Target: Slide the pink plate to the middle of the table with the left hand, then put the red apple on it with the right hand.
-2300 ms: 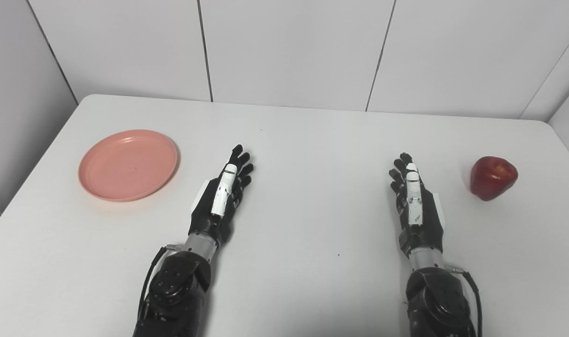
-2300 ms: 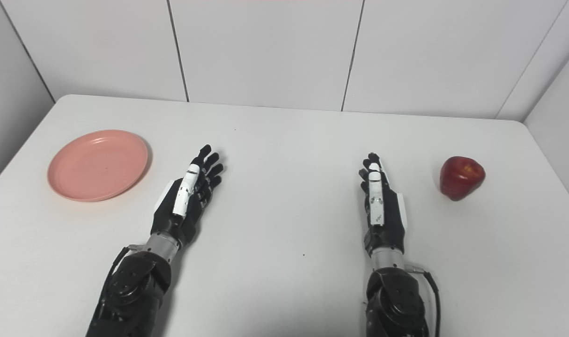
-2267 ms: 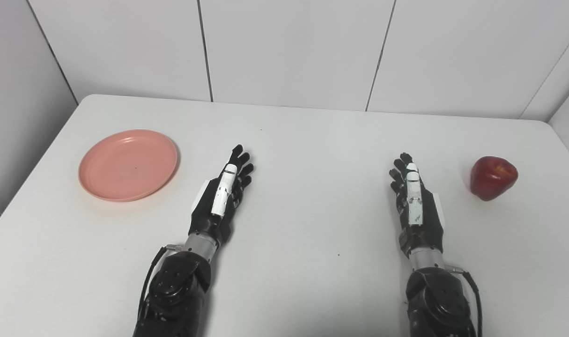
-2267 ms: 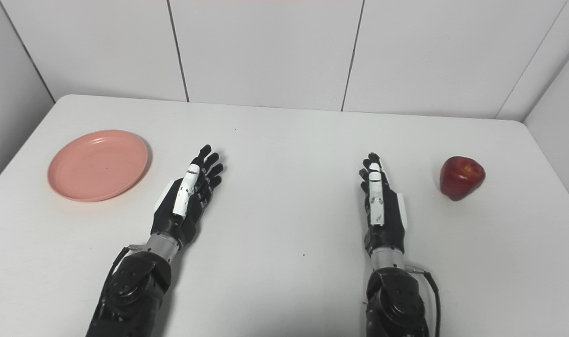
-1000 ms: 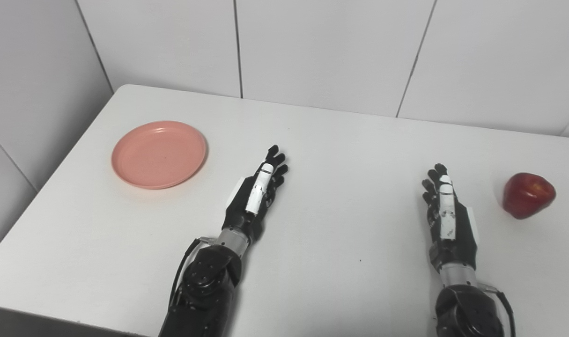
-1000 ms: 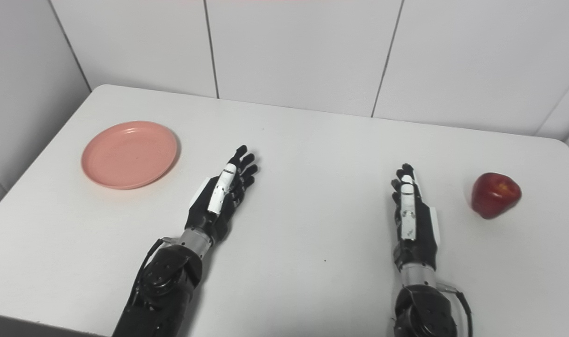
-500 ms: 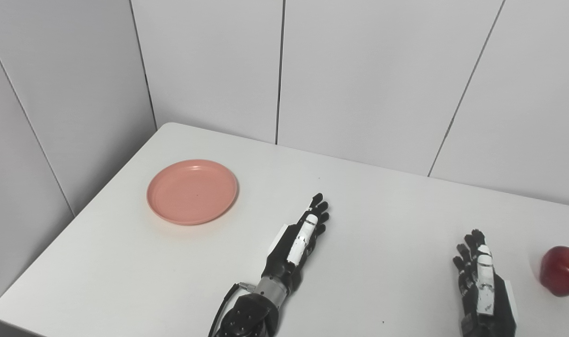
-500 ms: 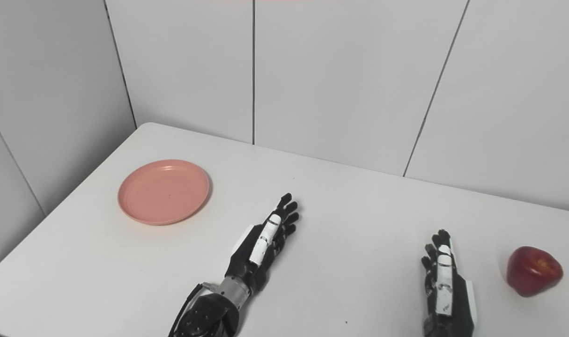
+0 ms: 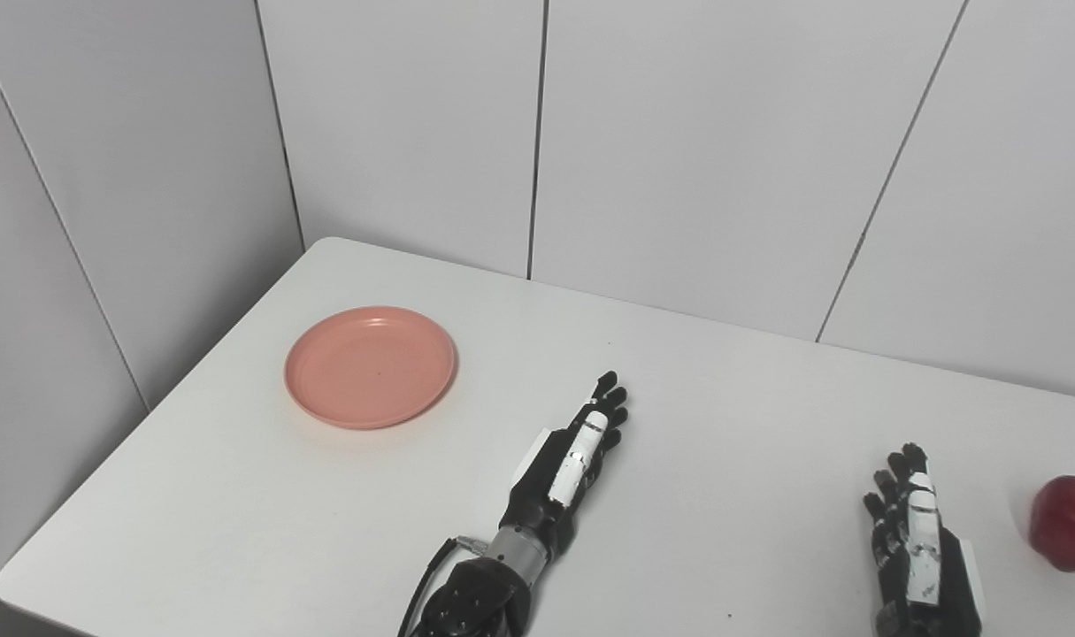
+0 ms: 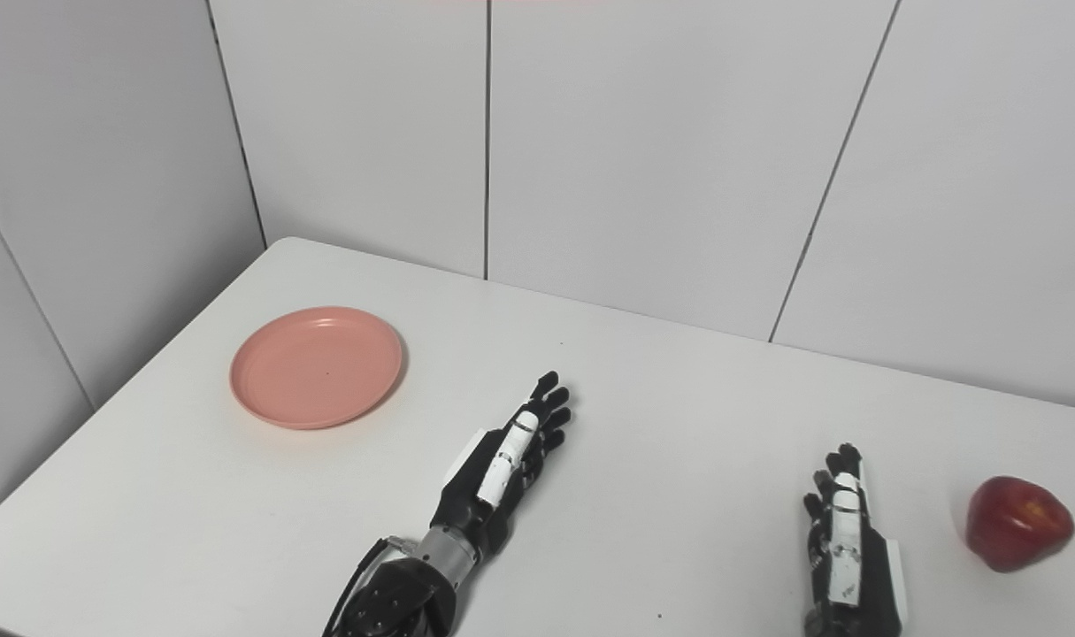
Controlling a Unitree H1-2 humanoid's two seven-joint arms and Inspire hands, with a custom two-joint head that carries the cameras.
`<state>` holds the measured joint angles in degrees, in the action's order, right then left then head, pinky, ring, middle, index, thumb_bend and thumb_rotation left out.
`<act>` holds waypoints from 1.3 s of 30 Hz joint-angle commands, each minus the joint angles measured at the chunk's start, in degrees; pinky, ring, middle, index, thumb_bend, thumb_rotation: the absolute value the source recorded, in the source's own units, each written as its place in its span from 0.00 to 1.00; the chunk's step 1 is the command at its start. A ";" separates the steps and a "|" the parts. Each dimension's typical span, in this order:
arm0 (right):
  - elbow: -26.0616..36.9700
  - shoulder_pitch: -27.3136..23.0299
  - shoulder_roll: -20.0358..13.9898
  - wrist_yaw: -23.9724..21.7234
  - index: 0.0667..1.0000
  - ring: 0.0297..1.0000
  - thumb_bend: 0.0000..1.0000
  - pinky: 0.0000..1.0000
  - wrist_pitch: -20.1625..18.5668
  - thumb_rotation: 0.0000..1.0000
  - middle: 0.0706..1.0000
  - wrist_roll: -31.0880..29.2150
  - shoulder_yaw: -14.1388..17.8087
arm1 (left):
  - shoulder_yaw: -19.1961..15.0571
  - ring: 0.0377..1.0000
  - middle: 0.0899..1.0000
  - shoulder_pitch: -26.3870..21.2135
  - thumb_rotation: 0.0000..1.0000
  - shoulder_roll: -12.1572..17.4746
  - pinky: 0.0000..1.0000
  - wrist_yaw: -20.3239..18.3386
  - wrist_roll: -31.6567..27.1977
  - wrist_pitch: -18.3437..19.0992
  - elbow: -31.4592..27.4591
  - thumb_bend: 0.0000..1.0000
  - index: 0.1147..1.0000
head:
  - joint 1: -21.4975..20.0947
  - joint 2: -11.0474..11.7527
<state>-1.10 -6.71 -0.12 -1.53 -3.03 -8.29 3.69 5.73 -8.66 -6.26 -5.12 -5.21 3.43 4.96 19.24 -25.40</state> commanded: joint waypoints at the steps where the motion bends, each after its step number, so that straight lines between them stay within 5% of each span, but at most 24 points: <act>1: 1.53 -1.53 0.29 -0.30 1.00 1.00 0.11 1.00 0.59 1.00 1.00 -0.67 -0.01 | -0.09 0.98 1.00 -2.07 1.00 0.51 1.00 -0.33 0.11 0.99 -1.34 0.43 1.00 | 0.28 0.09; 21: 1.61 -2.30 0.92 0.62 0.99 1.00 0.09 1.00 0.14 1.00 0.99 0.49 -0.22 | -2.16 0.92 0.94 -6.79 1.00 4.76 0.95 -0.59 -0.10 5.48 -10.87 0.45 0.93 | 1.21 1.08; 31: 1.64 -2.22 0.43 0.23 1.00 1.00 0.10 1.00 0.07 1.00 1.00 -0.07 -0.22 | -5.46 0.90 0.91 -9.94 1.00 6.90 0.92 -0.34 -1.82 8.92 -14.64 0.43 0.90 | 1.85 1.06; 39: 1.98 -2.10 0.45 0.37 1.00 1.00 0.08 1.00 -0.12 1.00 0.99 -0.57 0.01 | -8.51 0.90 0.91 -12.17 1.00 8.98 0.91 0.40 -2.21 7.99 -14.38 0.42 0.90 | 2.44 1.06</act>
<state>-1.07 -7.07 0.48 -0.70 -3.28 -8.29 3.64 -2.17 -17.62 1.88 -5.18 -7.21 12.76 -7.56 21.62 -24.26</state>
